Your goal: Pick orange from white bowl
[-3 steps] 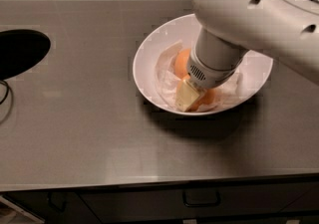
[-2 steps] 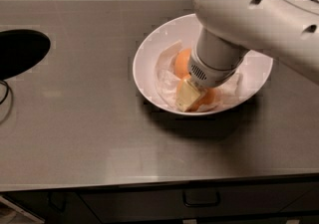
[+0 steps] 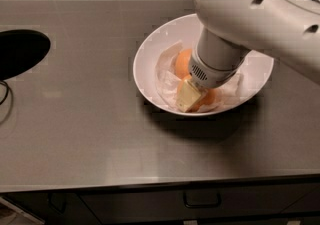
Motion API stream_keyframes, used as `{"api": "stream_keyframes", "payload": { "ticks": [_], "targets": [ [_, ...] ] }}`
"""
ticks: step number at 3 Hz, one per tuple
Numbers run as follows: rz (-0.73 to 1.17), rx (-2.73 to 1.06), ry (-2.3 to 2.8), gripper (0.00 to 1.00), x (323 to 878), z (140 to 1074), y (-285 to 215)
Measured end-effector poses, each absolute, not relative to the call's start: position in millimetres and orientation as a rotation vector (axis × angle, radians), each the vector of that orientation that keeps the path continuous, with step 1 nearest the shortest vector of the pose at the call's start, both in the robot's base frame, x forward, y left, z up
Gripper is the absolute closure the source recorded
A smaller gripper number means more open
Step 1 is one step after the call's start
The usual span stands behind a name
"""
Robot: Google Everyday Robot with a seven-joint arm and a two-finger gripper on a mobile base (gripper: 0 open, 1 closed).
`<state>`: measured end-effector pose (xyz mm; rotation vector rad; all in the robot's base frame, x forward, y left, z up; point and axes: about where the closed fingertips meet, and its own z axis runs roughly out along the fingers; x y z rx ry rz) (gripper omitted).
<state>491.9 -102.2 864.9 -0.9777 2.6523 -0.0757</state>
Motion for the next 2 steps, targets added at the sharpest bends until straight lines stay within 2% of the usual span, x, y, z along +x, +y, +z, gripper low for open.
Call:
{"api": "stream_keyframes", "payload": {
  "ticks": [2],
  "targets": [
    [-0.132, -0.982, 2.648, 1.0, 476.6, 885.9, -94.8]
  ]
}}
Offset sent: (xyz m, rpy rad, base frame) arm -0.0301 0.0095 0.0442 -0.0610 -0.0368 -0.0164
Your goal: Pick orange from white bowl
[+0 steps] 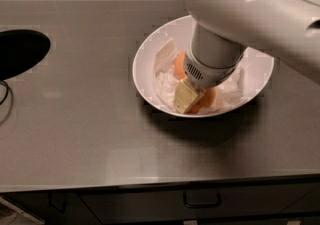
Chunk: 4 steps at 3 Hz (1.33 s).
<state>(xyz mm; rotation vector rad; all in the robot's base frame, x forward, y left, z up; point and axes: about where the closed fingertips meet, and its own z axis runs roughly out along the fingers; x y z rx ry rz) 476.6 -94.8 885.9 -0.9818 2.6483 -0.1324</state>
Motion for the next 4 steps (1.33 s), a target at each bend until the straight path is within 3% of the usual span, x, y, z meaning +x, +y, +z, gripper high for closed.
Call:
{"api": "stream_keyframes", "payload": {
  "ticks": [4],
  "targets": [
    [-0.191, -0.939, 2.53, 1.0, 456.6, 943.5, -90.8]
  ]
}}
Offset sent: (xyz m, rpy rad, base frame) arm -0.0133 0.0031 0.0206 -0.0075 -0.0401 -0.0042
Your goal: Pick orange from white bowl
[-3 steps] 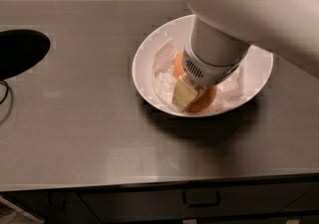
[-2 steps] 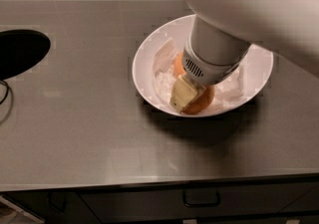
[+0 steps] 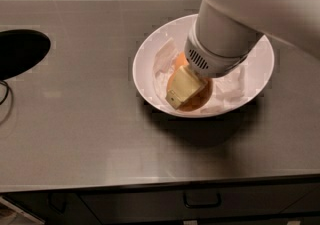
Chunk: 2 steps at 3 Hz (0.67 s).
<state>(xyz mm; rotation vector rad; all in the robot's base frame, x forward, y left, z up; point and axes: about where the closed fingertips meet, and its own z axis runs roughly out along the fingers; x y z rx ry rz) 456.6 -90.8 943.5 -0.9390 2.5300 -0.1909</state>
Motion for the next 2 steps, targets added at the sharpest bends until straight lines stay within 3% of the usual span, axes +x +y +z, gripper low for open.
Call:
{"api": "stream_keyframes", "payload": {
  "ticks": [2],
  "targets": [
    [-0.217, -0.878, 2.463, 1.0, 452.0, 965.9, -92.4]
  ]
}}
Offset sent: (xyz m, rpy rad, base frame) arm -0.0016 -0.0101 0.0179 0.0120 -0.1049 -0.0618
